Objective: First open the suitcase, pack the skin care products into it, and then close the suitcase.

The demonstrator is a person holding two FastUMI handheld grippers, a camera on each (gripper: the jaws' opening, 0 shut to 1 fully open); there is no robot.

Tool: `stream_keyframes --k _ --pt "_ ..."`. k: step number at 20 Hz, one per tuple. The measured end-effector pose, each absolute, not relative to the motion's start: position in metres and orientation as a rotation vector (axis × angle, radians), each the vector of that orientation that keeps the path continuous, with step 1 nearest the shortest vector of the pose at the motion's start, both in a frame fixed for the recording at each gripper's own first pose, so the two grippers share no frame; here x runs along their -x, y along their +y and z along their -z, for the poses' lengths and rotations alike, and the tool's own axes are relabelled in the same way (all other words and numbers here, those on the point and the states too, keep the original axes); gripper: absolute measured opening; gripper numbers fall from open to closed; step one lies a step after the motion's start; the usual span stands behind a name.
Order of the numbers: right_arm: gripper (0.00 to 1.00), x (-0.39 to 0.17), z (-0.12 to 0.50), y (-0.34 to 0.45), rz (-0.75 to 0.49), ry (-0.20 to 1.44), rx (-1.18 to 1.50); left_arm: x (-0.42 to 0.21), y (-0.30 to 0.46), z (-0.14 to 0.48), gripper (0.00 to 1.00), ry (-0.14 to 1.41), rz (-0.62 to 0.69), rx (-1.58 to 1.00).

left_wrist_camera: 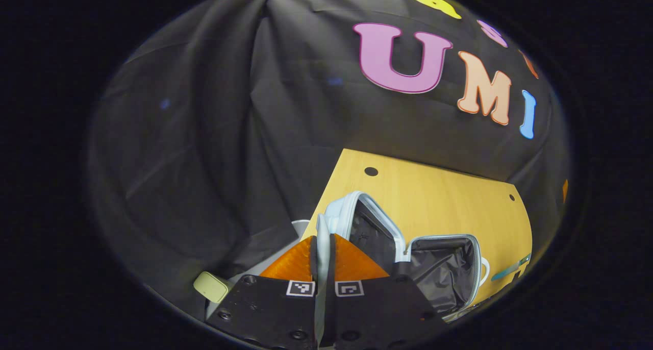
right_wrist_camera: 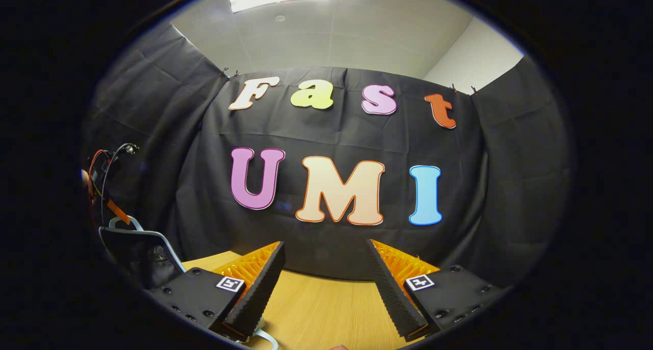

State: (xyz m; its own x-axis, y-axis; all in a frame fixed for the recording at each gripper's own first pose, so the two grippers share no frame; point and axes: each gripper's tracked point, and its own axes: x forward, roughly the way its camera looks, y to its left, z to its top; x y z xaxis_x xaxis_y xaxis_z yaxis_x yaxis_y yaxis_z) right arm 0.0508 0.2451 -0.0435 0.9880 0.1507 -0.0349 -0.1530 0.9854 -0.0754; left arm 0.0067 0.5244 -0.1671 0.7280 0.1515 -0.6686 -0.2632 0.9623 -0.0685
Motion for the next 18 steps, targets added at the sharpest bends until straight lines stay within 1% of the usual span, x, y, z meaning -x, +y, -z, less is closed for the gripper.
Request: stream_keyframes --k 2,3,6,7,9,10,11,12,14,15,16,17,18 --pt "0.96 -0.048 0.042 0.250 -0.156 0.027 0.086 -0.004 0.545 0.186 0.00 0.741 -0.271 0.195" --pt "0.99 -0.047 0.042 0.250 -0.156 0.027 0.091 -0.001 0.550 0.200 0.00 0.758 -0.289 0.207" --pt "0.99 -0.048 0.043 0.249 -0.158 0.030 0.099 0.009 0.572 0.238 0.00 0.804 -0.329 0.181" --pt "0.96 -0.047 0.043 0.250 -0.157 0.033 0.101 0.011 0.577 0.249 0.00 0.822 -0.335 0.167" --pt "1.00 -0.046 0.045 0.250 -0.156 0.039 0.106 0.014 0.582 0.272 0.00 0.853 -0.364 0.177" --pt "0.98 -0.046 0.045 0.250 -0.157 0.042 0.109 0.017 0.584 0.282 0.00 0.867 -0.381 0.188" --pt "1.00 -0.044 0.045 0.252 -0.158 0.044 0.113 0.020 0.588 0.289 0.00 0.862 -0.398 0.194" --pt "0.98 -0.044 0.045 0.253 -0.157 0.044 0.118 0.020 0.591 0.294 0.00 0.844 -0.409 0.197" --pt "0.98 -0.044 0.046 0.254 -0.160 0.043 0.124 0.028 0.598 0.300 0.01 0.826 -0.457 0.192" --pt "0.98 -0.043 0.047 0.255 -0.162 0.045 0.125 0.032 0.603 0.302 0.04 0.816 -0.491 0.181" --pt "0.98 -0.043 0.048 0.256 -0.164 0.047 0.125 0.032 0.610 0.297 0.14 0.778 -0.525 0.159" --pt "0.98 -0.044 0.048 0.255 -0.166 0.050 0.123 0.029 0.612 0.295 0.24 0.739 -0.534 0.159" --pt "0.98 -0.043 0.048 0.255 -0.166 0.052 0.120 0.026 0.612 0.284 0.43 0.695 -0.542 0.156"
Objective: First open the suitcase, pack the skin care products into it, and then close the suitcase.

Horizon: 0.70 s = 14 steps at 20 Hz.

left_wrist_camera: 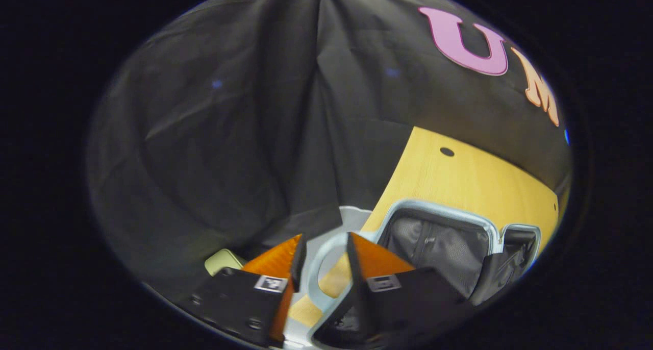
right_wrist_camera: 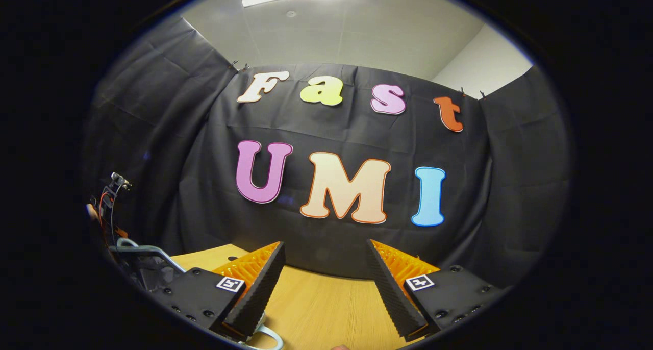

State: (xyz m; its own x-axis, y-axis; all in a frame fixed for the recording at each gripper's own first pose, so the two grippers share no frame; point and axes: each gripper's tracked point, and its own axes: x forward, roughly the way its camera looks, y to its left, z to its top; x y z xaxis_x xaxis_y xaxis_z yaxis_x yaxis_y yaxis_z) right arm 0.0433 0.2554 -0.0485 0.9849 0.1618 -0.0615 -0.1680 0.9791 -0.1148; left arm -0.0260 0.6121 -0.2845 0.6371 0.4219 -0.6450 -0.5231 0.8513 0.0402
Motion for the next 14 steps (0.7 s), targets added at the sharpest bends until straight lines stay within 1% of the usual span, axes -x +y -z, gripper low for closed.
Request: stream_keyframes --k 3,5,10,11,12,14 --pt "0.99 -0.044 0.045 0.249 -0.158 0.042 0.103 0.022 0.604 0.245 1.00 0.539 -0.597 0.093" --pt "0.99 -0.044 0.042 0.243 -0.155 0.034 0.093 0.018 0.594 0.216 0.98 0.441 -0.607 0.071" --pt "0.96 -0.041 0.039 0.220 -0.158 0.031 0.072 0.020 0.539 0.146 0.98 0.318 -0.577 0.041" --pt "0.98 -0.040 0.038 0.214 -0.161 0.030 0.074 0.023 0.525 0.129 0.98 0.301 -0.563 0.044" --pt "0.98 -0.040 0.037 0.208 -0.164 0.029 0.075 0.025 0.509 0.115 0.97 0.276 -0.551 0.048" --pt "0.98 -0.039 0.036 0.197 -0.173 0.030 0.069 0.018 0.469 0.101 0.97 0.234 -0.501 0.062"
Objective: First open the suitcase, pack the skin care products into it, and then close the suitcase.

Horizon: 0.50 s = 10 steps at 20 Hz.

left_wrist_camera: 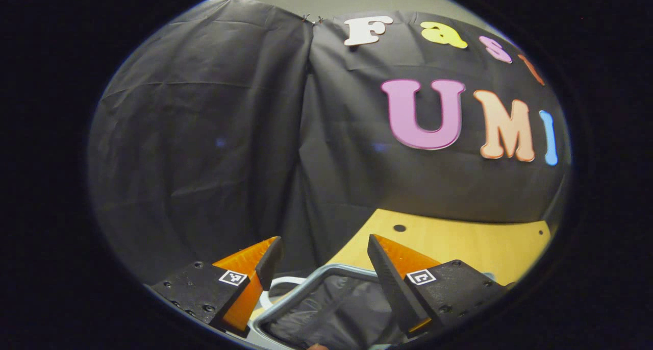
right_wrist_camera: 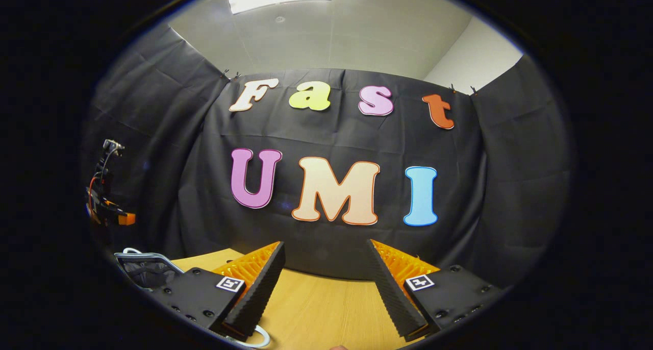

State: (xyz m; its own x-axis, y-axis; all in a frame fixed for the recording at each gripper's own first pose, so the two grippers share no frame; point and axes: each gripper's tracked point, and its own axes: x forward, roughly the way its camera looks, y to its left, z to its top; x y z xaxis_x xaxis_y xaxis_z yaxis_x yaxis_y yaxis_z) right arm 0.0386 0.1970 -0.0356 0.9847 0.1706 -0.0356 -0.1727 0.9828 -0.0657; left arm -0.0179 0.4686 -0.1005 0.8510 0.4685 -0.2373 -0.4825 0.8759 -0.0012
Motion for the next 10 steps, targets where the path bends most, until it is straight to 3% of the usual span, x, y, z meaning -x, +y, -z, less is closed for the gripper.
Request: stream_keyframes --k 10 --pt "0.98 -0.033 0.031 0.126 -0.182 0.022 0.034 -0.007 0.282 0.051 0.96 0.135 -0.252 0.041"
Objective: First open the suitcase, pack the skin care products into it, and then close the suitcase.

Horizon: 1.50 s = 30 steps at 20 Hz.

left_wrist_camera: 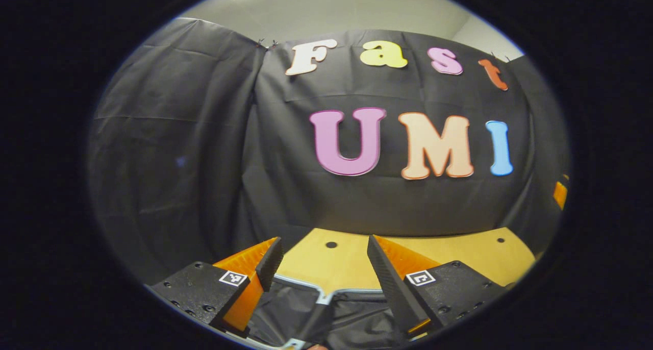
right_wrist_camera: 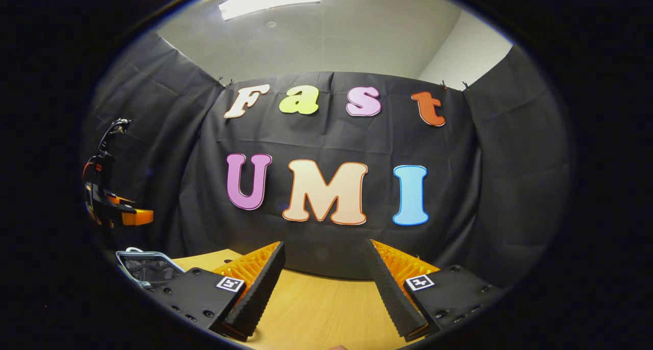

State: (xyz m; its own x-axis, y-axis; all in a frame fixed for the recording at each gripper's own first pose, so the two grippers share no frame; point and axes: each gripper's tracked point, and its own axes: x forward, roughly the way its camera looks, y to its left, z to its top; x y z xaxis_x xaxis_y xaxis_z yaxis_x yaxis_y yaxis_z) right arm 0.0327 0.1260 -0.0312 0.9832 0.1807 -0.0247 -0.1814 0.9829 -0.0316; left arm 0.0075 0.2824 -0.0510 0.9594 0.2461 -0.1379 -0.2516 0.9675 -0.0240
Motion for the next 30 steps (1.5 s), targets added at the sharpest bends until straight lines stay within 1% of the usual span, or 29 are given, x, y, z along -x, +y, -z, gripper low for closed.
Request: stream_keyframes --k 7,14,22,27,29,30 --pt "0.98 -0.026 0.037 0.075 -0.184 0.033 0.032 -0.006 0.153 0.067 0.97 0.178 -0.083 0.056" --pt "0.98 -0.020 0.046 0.038 -0.198 0.053 0.032 0.010 0.053 0.106 0.97 0.268 0.039 0.067" --pt "0.98 -0.013 0.061 0.002 -0.201 0.082 0.049 0.027 -0.034 0.171 0.97 0.419 0.155 0.091" --pt "0.99 -0.010 0.078 -0.011 -0.200 0.116 0.063 0.047 -0.071 0.223 0.96 0.544 0.212 0.107" --pt "0.99 -0.007 0.085 -0.013 -0.207 0.131 0.069 0.054 -0.080 0.244 0.94 0.587 0.224 0.115" --pt "1.00 -0.006 0.089 -0.013 -0.212 0.140 0.067 0.058 -0.083 0.255 0.90 0.607 0.227 0.121"
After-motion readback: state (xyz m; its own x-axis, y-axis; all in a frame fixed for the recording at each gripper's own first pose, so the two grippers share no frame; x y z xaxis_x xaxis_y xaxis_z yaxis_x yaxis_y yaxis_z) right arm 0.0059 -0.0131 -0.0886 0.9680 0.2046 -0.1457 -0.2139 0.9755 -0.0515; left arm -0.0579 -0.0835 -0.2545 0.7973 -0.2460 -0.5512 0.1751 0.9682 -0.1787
